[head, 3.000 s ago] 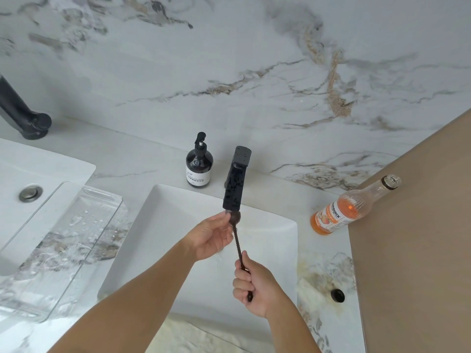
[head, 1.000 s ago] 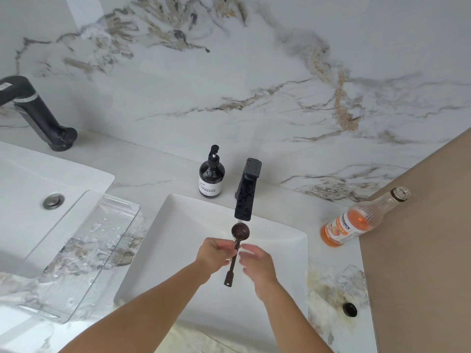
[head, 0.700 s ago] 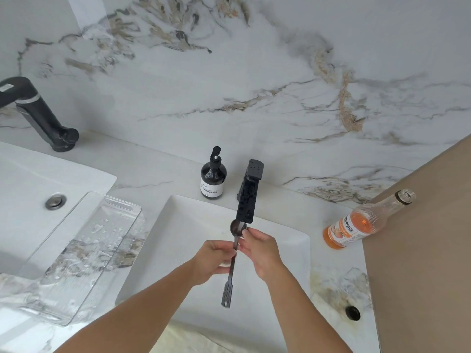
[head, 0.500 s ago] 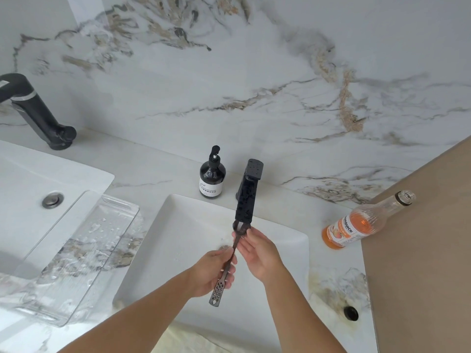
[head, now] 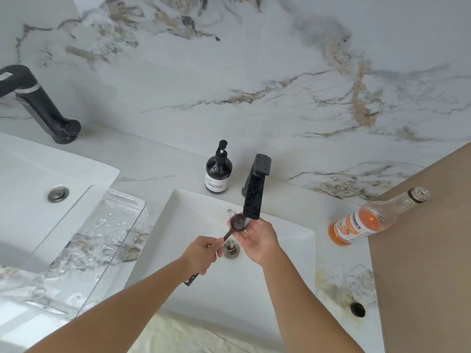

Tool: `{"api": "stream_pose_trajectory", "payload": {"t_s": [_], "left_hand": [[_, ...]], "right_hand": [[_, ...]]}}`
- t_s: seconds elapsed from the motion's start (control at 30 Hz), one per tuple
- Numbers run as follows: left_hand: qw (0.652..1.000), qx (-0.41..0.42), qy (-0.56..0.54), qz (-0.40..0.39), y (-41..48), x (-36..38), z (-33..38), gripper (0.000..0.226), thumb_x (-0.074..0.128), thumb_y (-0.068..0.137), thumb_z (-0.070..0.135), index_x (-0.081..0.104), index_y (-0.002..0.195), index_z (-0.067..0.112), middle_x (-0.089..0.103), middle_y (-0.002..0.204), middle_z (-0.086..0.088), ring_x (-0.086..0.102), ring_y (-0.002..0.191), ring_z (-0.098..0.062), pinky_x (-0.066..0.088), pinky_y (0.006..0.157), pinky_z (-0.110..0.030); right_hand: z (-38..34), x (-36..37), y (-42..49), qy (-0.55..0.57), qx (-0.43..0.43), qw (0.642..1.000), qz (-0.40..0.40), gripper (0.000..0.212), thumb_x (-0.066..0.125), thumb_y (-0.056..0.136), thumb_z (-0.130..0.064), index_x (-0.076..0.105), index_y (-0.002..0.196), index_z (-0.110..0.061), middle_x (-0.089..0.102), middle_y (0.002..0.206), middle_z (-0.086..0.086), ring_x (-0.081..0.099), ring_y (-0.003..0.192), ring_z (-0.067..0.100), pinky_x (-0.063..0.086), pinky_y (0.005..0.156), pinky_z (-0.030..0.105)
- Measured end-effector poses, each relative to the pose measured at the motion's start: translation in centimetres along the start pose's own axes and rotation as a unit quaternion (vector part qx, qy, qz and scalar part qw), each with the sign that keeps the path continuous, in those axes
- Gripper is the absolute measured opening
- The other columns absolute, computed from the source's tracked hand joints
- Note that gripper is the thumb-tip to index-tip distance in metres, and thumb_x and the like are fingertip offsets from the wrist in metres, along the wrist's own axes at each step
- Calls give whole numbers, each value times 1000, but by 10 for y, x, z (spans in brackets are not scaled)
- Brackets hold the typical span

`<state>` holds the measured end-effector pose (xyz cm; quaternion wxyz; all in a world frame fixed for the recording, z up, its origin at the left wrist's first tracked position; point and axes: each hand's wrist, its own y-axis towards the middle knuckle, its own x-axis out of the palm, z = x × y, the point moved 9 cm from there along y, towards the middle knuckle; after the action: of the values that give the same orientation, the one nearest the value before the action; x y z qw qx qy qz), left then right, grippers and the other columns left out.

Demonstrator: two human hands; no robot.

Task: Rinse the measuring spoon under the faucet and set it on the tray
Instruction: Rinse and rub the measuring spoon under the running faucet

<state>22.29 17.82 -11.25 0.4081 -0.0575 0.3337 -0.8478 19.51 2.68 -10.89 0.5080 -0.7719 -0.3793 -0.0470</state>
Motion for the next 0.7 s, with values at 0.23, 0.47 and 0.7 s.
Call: {"api": "stream_pose_trajectory", "payload": {"t_s": [0.23,0.47,0.7], "left_hand": [[999,-13,46,-12,-4,8,-12,42,48,99,38,57,65,14,46,59,-4,33,41,-19,29,44,-22],[998,2,68,1,-10,4,4,42,46,99,35,56,63,17,45,61,-6,33,40,-18,30,40,-19],[997,44,53,-24,-44,-6,21,39,46,98,35,54,65,16,41,58,-2,30,44,-18,28,44,-21]], "right_hand": [[-132,6,-60,-418,-305,820,246,23,50,89,-17,65,72,-16,64,78,1,55,79,24,40,67,31],[-122,117,-103,-716,-476,508,48,47,37,84,10,59,124,-1,64,120,14,60,112,34,46,93,34],[-74,-2,-105,-323,-301,870,219,32,50,94,-14,65,121,-11,64,127,10,62,109,26,41,91,23]]}}
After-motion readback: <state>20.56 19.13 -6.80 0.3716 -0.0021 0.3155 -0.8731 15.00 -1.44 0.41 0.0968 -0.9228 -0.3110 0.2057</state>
